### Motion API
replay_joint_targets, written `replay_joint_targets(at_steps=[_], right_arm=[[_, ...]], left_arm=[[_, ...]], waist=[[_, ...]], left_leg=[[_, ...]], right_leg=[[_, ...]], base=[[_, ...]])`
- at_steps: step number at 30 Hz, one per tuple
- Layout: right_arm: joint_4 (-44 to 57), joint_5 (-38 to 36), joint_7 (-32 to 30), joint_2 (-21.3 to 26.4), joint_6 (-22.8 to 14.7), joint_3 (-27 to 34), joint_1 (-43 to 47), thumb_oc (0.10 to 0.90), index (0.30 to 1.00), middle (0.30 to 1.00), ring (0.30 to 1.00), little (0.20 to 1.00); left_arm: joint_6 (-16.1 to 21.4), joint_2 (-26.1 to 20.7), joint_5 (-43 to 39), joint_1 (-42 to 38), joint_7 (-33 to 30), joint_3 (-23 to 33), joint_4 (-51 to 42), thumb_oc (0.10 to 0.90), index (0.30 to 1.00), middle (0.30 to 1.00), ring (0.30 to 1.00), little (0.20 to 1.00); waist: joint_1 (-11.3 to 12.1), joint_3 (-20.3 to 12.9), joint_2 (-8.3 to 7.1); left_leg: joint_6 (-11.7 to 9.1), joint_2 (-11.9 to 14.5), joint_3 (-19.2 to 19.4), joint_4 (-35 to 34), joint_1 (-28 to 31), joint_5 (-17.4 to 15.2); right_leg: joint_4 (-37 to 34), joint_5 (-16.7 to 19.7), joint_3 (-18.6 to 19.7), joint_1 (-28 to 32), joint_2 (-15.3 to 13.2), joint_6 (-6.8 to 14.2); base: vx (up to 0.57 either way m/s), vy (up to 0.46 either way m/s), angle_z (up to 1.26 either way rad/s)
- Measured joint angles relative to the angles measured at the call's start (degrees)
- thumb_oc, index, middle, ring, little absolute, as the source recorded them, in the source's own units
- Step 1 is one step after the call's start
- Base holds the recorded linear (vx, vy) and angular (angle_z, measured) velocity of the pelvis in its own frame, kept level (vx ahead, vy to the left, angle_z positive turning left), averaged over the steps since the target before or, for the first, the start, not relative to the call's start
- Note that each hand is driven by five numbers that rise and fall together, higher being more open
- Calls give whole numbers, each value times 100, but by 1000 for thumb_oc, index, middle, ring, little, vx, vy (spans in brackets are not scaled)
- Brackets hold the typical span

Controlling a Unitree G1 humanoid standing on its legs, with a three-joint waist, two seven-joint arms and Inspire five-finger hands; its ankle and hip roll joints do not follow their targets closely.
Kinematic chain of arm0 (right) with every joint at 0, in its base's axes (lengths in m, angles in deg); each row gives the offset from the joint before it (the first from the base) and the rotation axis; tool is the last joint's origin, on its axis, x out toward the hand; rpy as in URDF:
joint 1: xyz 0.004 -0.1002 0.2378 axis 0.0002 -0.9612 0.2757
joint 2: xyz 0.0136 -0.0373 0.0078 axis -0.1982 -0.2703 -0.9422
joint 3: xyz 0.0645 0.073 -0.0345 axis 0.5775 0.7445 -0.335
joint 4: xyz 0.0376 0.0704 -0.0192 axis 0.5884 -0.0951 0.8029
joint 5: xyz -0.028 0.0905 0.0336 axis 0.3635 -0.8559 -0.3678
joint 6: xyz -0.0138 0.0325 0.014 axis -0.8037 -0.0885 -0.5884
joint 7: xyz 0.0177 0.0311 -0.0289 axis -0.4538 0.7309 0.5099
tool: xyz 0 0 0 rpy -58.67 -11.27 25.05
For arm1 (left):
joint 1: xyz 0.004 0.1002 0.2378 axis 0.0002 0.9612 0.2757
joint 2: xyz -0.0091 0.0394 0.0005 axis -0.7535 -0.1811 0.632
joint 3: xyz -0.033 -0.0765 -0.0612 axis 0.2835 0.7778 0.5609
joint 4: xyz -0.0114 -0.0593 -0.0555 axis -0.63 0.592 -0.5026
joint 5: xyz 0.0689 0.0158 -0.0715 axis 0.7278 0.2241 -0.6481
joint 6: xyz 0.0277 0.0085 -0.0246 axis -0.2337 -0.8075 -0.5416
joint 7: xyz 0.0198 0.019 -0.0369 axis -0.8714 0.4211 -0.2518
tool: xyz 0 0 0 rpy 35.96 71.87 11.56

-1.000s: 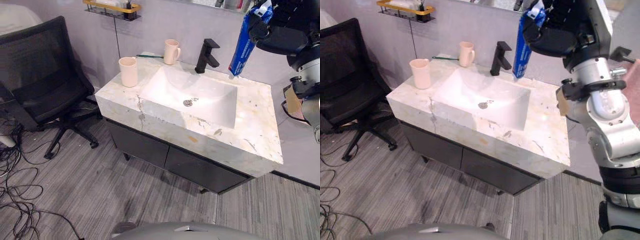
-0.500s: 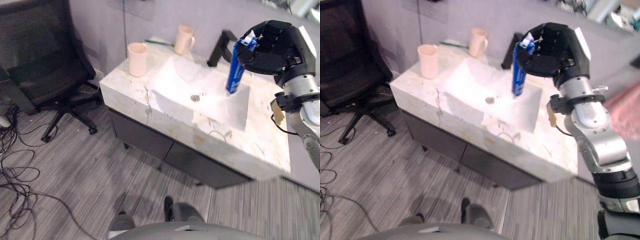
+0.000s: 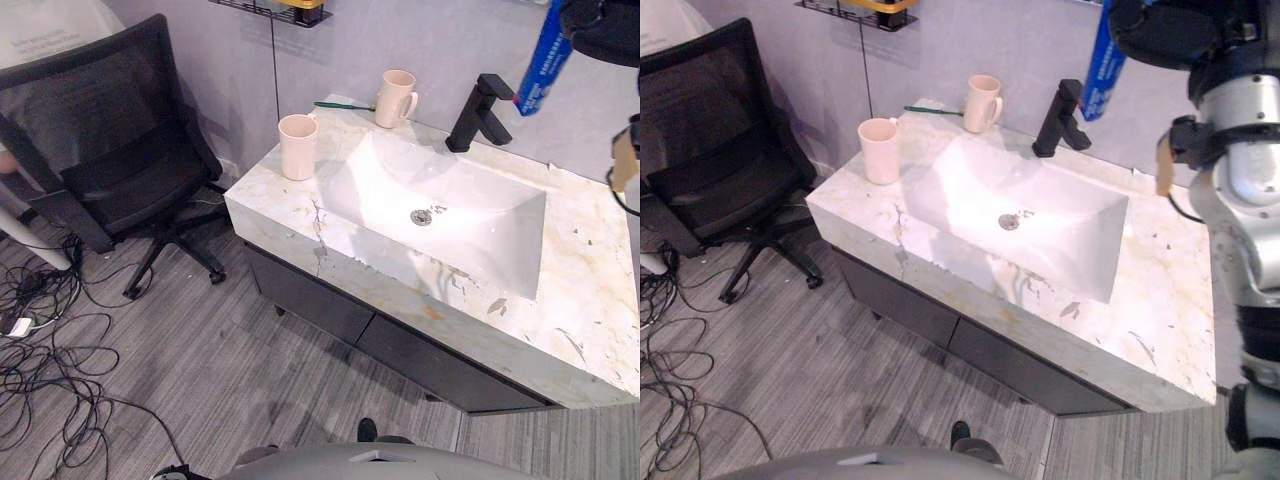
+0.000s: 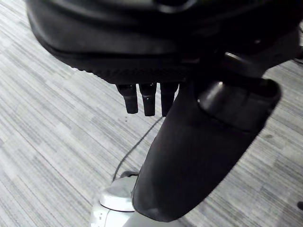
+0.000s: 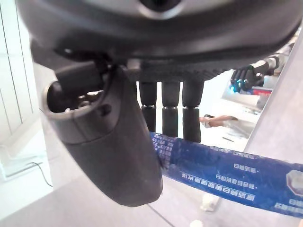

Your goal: Organize the bathroom.

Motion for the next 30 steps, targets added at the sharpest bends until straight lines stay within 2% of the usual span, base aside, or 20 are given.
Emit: replay_joint_targets(at_steps=[2, 4, 5, 6, 7, 11, 13, 14, 16, 18, 21, 30], right_arm=[[-13, 29, -71, -106, -3, -367, 354, 400, 300, 300, 300, 300], [-142, 122, -363, -418, 17, -1248, 1249, 400, 300, 300, 300, 300], [-147, 269, -373, -425, 14, -1395, 1381, 400, 300, 300, 300, 300], [-182, 502, -399, -429, 11, -1539, 1503, 400, 300, 300, 300, 300], [-271, 1057, -469, -526, 10, -1711, 1662, 400, 300, 300, 300, 300], [-741, 2242, -730, -995, 78, -2037, 2213, 400, 300, 300, 300, 300], [-986, 2680, -865, -1239, 276, -2203, 2543, 400, 300, 300, 300, 300], [-1168, 2830, -902, -1300, 389, -2343, 2756, 400, 300, 300, 300, 300], [-1599, 2993, -913, -1340, 534, -2618, 3086, 400, 300, 300, 300, 300], [-1956, 3022, -964, -1380, 602, -2725, 3207, 400, 300, 300, 300, 300], [-2510, 3016, -1078, -1652, 770, -2759, 3303, 400, 300, 300, 300, 300], [-3053, 2972, -1348, -1958, 901, -2765, 3301, 400, 300, 300, 300, 300]], left_arm=[[-54, 4, -4, 76, -18, -12, -47, 800, 900, 900, 900, 900], [-222, 16, -4, 80, -43, -34, -62, 800, 900, 900, 900, 900], [-229, 10, 0, 89, -51, -31, -79, 800, 900, 900, 900, 900], [-226, 9, 1, 92, -58, -29, -101, 800, 900, 900, 900, 900], [-241, 0, 1, 95, -68, -26, -101, 800, 900, 900, 900, 900], [-283, 0, 1, 107, -115, -35, -82, 800, 900, 900, 900, 900], [-302, 0, 1, 112, -165, -32, -24, 800, 900, 900, 900, 900], [-299, -25, 1, 116, -203, -28, 18, 800, 900, 900, 900, 900], [-264, -86, 3, 110, -247, -27, 20, 800, 900, 900, 900, 900], [-209, -167, 4, 113, -250, -24, 72, 800, 900, 900, 900, 900], [-97, -246, 11, 214, -269, -10, 193, 800, 900, 900, 900, 900], [306, -262, 239, 555, -294, 14, 507, 800, 900, 900, 900, 900]], waist=[[169, 8, -14], [200, 1, -52], [273, 6, -76], [356, -6, -109], [528, -42, -177], [764, -92, -278], [835, -99, -289], [947, -102, -294], [1005, -123, -322], [1158, -142, -350], [1344, -143, -351], [1422, -138, -344]], left_leg=[[27, 0, -24, -63, 0, 18], [14, -5, -78, -72, -3, 49], [9, -2, -143, -89, -3, 73], [7, -2, -165, -104, -2, 86], [3, -4, -205, -125, -14, 113], [-1, -3, -326, -172, -11, 158], [-1, -2, -366, -168, 8, 159], [-6, -5, -446, -171, -2, 170], [-15, -1, -520, -169, 13, 176], [-45, 4, -617, -180, 0, 199], [-72, 17, -757, -185, -29, 225], [-123, 100, -920, -195, -137, 271]], right_leg=[[-133, 85, -22, 65, -23, 2], [-234, 142, -103, 144, -10, 19], [-234, 140, -166, 165, -13, 18], [-234, 139, -184, 163, -12, 17], [-234, 137, -239, 164, -15, 14], [-234, 121, -350, 207, -16, 8], [-235, 105, -402, 266, -26, 14], [-235, 88, -481, 312, -40, 15], [-236, 60, -571, 369, -38, 15], [-236, 42, -671, 409, -52, 10], [-236, 4, -835, 472, -49, -6], [-236, -17, -1008, 447, 3, -40]], base=[[0, 0, 0], [36, -24, 19], [38, -29, 30], [64, -26, 25], [84, -44, 17], [78, -40, 17], [98, -36, 16], [104, -44, 27], [101, -54, 27], [96, -56, 25], [96, -77, 23], [35, -40, 11]])
